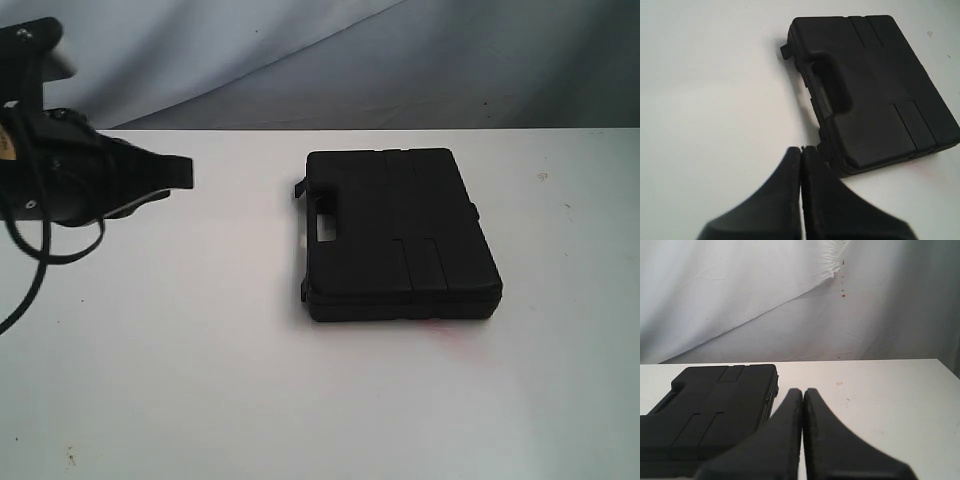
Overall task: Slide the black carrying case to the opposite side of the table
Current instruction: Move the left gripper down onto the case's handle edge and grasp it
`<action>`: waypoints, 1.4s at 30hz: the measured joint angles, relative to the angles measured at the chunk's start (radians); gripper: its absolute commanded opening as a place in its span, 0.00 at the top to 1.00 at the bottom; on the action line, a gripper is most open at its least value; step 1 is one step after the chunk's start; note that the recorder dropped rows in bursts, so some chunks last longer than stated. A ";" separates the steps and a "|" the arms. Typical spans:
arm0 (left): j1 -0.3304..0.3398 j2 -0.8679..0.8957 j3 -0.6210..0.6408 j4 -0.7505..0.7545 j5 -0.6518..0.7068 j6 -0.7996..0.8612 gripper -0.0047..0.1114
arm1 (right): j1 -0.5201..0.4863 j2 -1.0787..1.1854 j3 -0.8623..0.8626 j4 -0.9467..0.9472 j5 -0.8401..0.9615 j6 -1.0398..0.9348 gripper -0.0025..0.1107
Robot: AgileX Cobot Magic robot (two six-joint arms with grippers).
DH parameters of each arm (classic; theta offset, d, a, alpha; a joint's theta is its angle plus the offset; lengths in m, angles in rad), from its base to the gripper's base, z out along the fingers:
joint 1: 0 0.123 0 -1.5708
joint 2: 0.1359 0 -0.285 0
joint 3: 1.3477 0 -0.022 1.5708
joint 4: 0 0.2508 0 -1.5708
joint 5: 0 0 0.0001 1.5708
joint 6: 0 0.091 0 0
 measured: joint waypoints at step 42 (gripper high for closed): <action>-0.036 0.757 -0.818 0.096 0.430 -0.162 0.96 | 0.000 0.000 0.000 0.000 0.000 0.000 0.98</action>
